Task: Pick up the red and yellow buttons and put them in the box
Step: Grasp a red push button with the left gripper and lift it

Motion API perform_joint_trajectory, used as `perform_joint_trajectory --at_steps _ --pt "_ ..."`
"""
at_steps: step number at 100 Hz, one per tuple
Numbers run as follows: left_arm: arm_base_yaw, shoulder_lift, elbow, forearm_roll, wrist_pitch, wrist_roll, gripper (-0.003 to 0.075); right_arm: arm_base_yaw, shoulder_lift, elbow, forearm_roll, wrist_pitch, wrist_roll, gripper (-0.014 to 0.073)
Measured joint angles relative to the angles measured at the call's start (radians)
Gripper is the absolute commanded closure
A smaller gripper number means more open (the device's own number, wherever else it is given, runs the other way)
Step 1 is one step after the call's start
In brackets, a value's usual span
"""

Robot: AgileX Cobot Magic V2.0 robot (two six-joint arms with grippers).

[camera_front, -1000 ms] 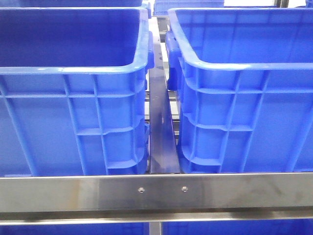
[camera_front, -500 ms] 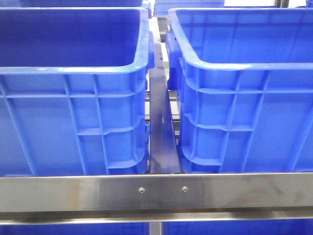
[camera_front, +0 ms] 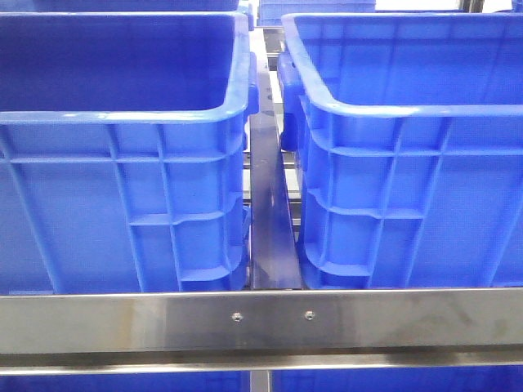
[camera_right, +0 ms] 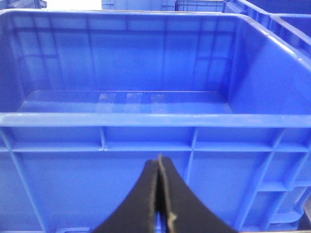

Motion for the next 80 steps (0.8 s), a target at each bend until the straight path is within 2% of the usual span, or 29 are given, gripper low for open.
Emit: perform_joint_trajectory --at_steps 18,47,80 --pt "0.000 0.126 -0.069 -0.002 0.022 0.000 0.0258 0.000 0.000 0.000 0.000 0.000 0.000 0.0664" --pt "0.000 0.349 -0.237 -0.075 0.172 0.000 0.0258 0.000 0.000 0.000 0.000 0.000 0.000 0.0664" --pt "0.000 0.597 -0.405 -0.121 0.196 0.000 0.0258 0.000 0.000 0.000 0.000 0.000 0.000 0.0664"
